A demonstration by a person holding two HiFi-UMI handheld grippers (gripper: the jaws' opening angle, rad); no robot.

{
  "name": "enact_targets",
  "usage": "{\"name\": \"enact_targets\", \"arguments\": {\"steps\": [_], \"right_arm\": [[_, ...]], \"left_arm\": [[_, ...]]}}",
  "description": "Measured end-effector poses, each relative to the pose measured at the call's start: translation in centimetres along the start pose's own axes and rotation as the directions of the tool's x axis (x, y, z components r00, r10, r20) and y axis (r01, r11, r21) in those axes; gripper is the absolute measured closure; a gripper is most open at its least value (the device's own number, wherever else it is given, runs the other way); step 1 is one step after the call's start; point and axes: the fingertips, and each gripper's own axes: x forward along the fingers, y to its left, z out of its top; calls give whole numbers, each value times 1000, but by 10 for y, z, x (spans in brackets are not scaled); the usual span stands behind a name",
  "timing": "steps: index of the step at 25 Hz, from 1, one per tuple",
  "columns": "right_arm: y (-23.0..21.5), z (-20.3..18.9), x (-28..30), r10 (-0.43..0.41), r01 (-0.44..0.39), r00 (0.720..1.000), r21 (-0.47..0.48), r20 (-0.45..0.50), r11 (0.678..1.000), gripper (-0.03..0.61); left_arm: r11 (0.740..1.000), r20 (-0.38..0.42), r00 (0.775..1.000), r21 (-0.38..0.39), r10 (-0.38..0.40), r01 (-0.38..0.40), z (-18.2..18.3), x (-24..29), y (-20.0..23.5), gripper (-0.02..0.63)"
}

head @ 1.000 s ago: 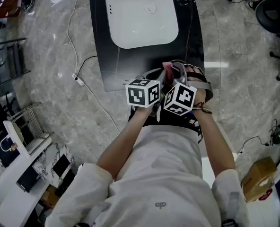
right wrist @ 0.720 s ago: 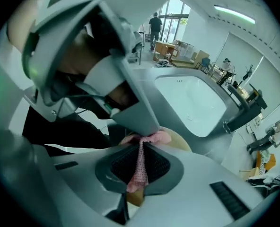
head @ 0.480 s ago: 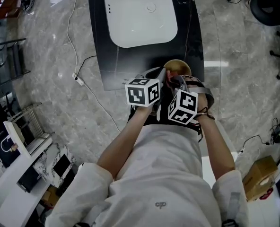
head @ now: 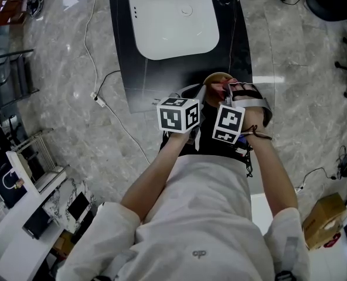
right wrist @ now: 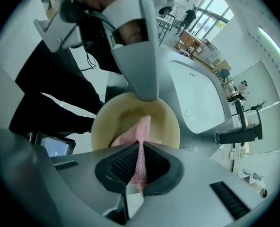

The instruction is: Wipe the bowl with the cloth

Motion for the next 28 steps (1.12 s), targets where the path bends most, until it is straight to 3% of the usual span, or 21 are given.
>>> {"name": "enact_targets", "arguments": {"steps": [6,11,16,19,21,24,28], "right_arm": [[-13,19,15,-54,58,997,-49,63,997,563],[-8,42,13,-28,40,986,-71,165,997,563],[21,51,4,124,-104,971,-104,203,989,563],[38,41,-1,225,-200,965,-174,138,964,563],[39,30,-1,238,-218,968,-204,76,954,563],[23,12,4,156,-153,988,-218,-6,964,563],[-15,11,12,-76,77,997,-137,14,988,563]], "left_arm": [[999,-39,999,30,-19,21,-3,1,-1,597],[1000,-37,999,21,-14,15,-2,-1,0,597],[1000,-12,1000,2,11,-11,-1,-2,3,598],[1000,-12,1000,-1,11,-11,-1,-2,4,598],[1000,-16,1000,-7,6,-6,-2,-2,4,598],[1000,-15,1000,-14,2,-3,-3,-2,3,598],[1000,-15,1000,-6,-3,3,-1,-2,1,597]]}}
